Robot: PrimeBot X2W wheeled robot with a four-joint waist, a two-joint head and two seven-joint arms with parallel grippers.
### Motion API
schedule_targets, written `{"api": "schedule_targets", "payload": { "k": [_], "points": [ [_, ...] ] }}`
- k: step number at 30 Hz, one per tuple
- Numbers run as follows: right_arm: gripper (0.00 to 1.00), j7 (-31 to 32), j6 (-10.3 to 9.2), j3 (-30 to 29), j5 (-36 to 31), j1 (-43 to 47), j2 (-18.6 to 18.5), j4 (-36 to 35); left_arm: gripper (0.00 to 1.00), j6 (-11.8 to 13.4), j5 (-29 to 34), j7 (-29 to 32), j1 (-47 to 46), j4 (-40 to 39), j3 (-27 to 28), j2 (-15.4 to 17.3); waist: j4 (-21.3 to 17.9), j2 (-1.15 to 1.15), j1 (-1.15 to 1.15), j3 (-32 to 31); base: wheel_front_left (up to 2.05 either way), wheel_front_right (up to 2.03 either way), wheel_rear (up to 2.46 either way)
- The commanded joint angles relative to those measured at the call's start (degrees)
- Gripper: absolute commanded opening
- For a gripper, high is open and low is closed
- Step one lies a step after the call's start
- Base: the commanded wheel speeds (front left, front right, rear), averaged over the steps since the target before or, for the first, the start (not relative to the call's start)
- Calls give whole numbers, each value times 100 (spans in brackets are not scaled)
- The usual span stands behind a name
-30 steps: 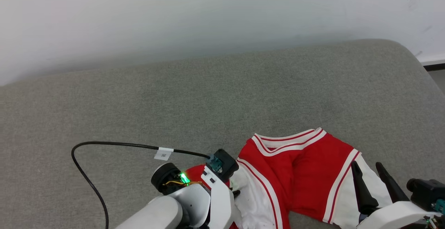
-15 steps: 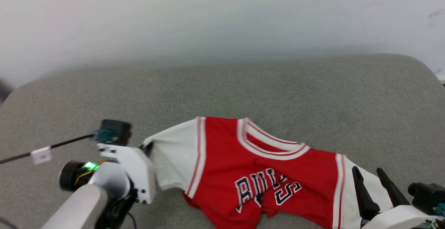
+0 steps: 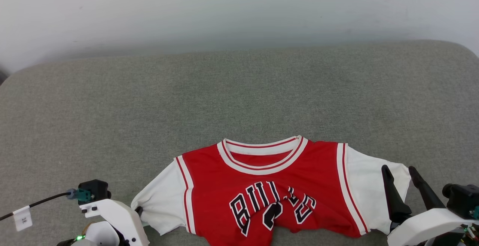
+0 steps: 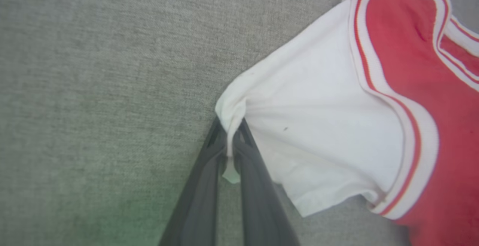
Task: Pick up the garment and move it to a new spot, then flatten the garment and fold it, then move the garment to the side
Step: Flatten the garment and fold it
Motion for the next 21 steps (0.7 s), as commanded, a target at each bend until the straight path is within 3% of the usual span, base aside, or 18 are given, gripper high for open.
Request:
{"api": "schedule_targets", "payload": {
  "k": [1,2,8,21],
  "points": [
    [100,-4,-2,-6,-38,-63,6,-32,76,-60,-42,13,83,170,-65,-92,-4,0,0,-15,0,0,0],
    [100,5,-2,-13,-56,-77,6,-37,100,-105,-48,-7,79,259,-95,-153,-4,0,0,-32,0,0,0],
    [100,56,-2,-63,-190,-41,6,-113,100,-256,147,-777,-67,482,15,-246,-16,0,0,-257,0,0,0],
    [100,336,-2,-234,-325,162,6,-271,100,109,1102,-2556,-87,-574,-45,-382,-10,0,0,-651,0,0,0]
  ]
}}
